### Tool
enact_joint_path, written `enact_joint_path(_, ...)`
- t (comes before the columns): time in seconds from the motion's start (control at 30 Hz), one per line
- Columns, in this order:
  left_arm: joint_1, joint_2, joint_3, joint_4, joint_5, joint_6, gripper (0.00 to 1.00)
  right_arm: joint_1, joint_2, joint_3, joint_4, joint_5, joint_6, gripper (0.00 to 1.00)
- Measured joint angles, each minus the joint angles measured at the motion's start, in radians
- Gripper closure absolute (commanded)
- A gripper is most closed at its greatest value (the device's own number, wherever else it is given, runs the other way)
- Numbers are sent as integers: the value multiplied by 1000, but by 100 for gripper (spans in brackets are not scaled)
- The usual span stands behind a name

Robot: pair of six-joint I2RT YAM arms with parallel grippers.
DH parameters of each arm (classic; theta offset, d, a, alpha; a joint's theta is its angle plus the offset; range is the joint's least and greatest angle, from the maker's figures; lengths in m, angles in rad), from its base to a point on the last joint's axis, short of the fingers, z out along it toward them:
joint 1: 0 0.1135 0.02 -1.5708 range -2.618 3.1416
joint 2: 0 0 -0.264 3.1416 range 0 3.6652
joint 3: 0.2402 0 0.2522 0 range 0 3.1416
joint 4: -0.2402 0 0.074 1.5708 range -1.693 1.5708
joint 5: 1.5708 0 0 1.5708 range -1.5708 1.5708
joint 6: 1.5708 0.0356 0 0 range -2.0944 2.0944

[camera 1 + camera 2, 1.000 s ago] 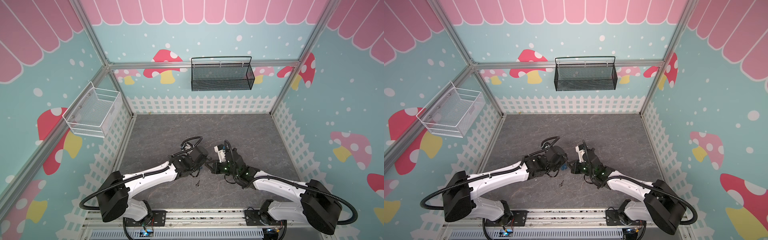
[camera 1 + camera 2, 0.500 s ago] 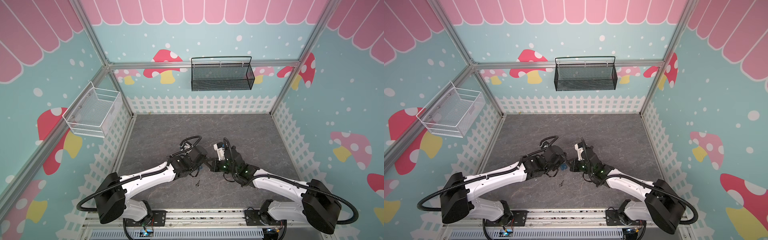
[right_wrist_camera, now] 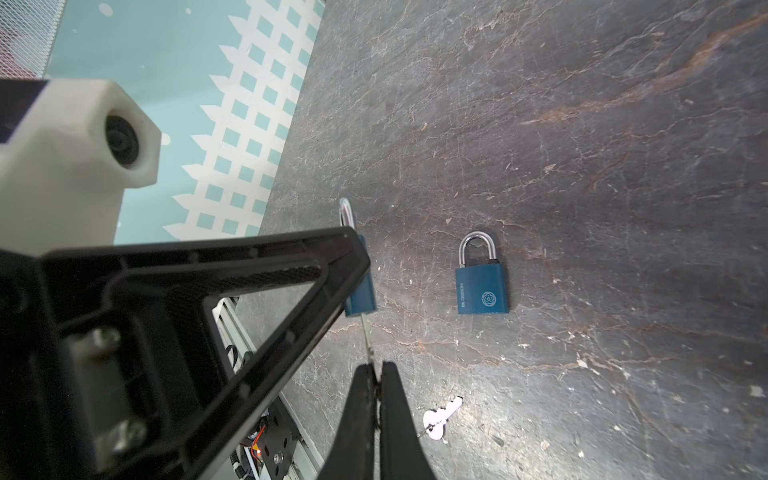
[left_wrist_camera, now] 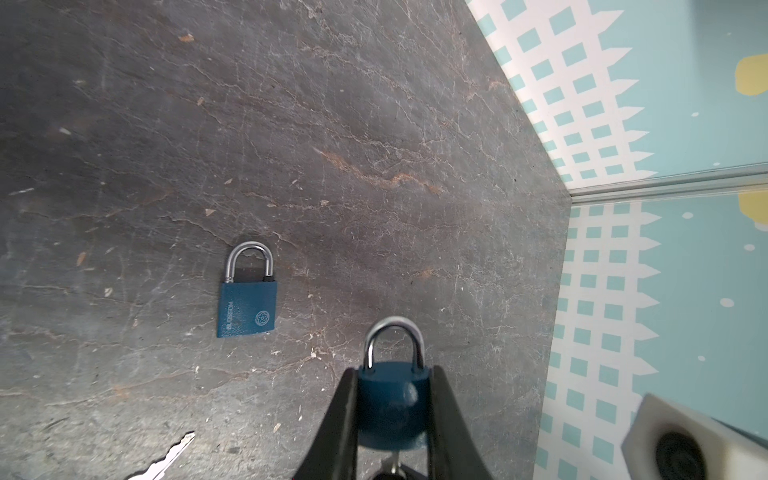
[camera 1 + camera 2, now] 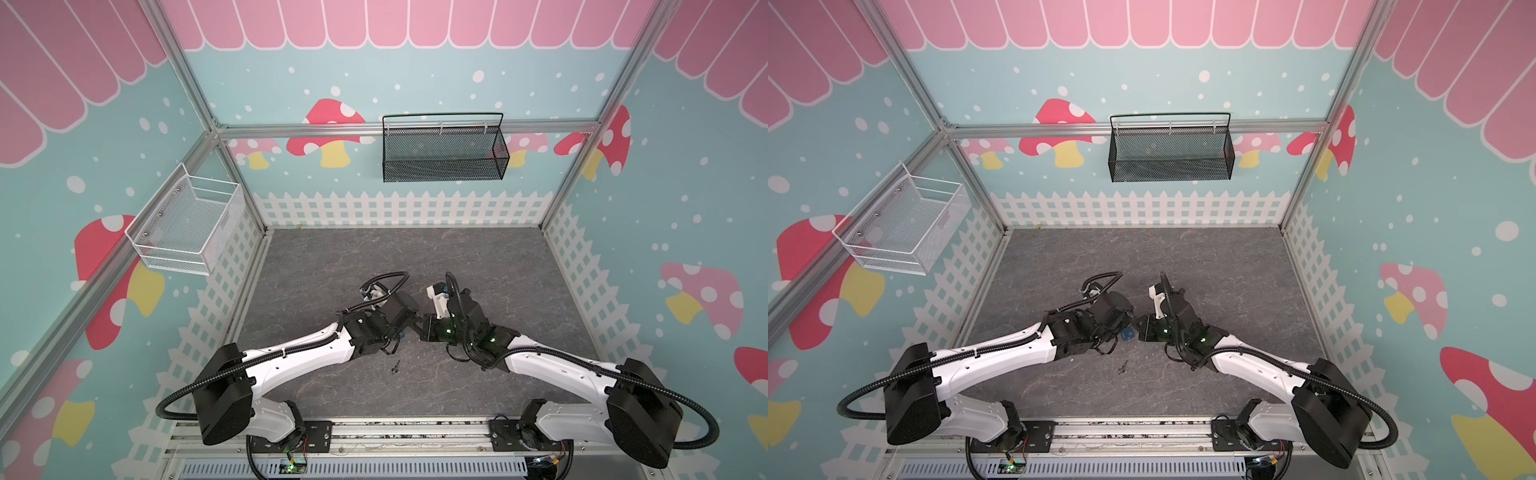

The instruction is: Unlock with the key

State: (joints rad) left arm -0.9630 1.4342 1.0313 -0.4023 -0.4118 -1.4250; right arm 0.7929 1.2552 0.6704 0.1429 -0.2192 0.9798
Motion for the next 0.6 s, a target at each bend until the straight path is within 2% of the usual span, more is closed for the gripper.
enact_joint_path(0.6,0,3,16,-14,-7,-47,100,8,-8,-27,75,29,27,100)
